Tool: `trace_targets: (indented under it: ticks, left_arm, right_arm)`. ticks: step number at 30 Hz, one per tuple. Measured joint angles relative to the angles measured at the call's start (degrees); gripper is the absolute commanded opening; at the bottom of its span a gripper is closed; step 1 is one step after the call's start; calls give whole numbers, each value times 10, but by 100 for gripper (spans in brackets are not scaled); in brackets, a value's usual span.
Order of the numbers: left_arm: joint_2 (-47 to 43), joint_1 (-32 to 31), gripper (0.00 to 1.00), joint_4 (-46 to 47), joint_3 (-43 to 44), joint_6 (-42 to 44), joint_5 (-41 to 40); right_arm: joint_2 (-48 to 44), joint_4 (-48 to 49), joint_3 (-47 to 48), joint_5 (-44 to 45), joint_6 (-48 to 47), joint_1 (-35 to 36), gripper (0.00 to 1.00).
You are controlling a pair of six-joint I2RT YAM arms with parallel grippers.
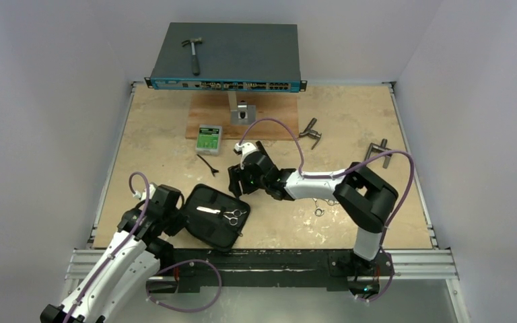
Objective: Sort the hair-cutting tools
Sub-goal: Move the hairdressing tool bag to the center of the board.
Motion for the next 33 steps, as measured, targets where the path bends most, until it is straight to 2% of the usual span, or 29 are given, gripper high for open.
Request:
trace_targets:
  ticks: [5,14,18,21,27,33]
  left_arm:
    - [0,0,0,0,0,0,0]
    - [-1,0,0,1,0,0,1]
    - [-1,0,0,3,-3,0,2]
    - [1,0,0,15,-10,2,6]
    - [31,0,0,86,-33,12,38]
    - [119,0,0,231,-49,23,87]
  right_arm:
    - [39,-10,30,-11,-3,4,53]
    - [77,-36,64,-14,-3,5,32]
    - [84,-37,69,-14,-2,5,17]
    - [83,-37,69,-13,3,5,0]
    - [45,-46,31,12,18,-5,0]
    - [-109,-80,-57,73,29,-58,0]
